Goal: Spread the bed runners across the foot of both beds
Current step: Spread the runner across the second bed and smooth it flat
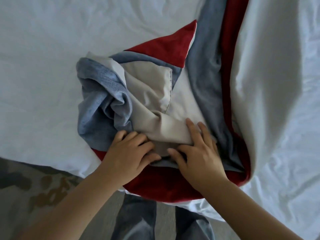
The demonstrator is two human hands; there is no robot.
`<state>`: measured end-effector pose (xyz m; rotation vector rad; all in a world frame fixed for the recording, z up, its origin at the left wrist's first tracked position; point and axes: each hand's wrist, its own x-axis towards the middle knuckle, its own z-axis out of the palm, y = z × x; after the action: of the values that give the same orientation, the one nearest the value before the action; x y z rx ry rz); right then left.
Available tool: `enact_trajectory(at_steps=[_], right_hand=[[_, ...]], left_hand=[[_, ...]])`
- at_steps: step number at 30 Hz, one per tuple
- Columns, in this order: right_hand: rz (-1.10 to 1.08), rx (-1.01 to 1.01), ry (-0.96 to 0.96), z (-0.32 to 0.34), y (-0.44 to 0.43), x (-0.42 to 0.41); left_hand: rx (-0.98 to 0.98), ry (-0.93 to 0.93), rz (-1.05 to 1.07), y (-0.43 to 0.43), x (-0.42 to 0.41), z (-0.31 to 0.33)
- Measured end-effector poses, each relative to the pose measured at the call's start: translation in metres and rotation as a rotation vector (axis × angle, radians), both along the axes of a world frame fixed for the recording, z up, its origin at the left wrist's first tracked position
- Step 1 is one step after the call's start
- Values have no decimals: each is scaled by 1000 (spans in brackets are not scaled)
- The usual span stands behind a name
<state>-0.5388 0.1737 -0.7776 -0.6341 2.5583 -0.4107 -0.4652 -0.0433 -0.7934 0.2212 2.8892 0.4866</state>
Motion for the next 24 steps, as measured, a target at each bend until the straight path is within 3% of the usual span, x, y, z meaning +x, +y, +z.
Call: enact_trajectory(at_steps=[4,8,12,17,22,24], right_hand=[[39,48,-18,1,13,-1],[16,-50,31,-1,17,6],[-33,-137,137,-1,17,10],[-60,-91,152,14,14,4],[-56,22,-9,42,-2,-53],[-68,18,39,56,-20,-96]], left_hand=[[7,50,17,-1,-4,-2],[38,37,-42,-4,2,-8],[12,129,24,-1,5,-7],[18,227,71,6,1,-6],[140,322,142,-1,-50,31],[166,346,198,-5,-94,54]])
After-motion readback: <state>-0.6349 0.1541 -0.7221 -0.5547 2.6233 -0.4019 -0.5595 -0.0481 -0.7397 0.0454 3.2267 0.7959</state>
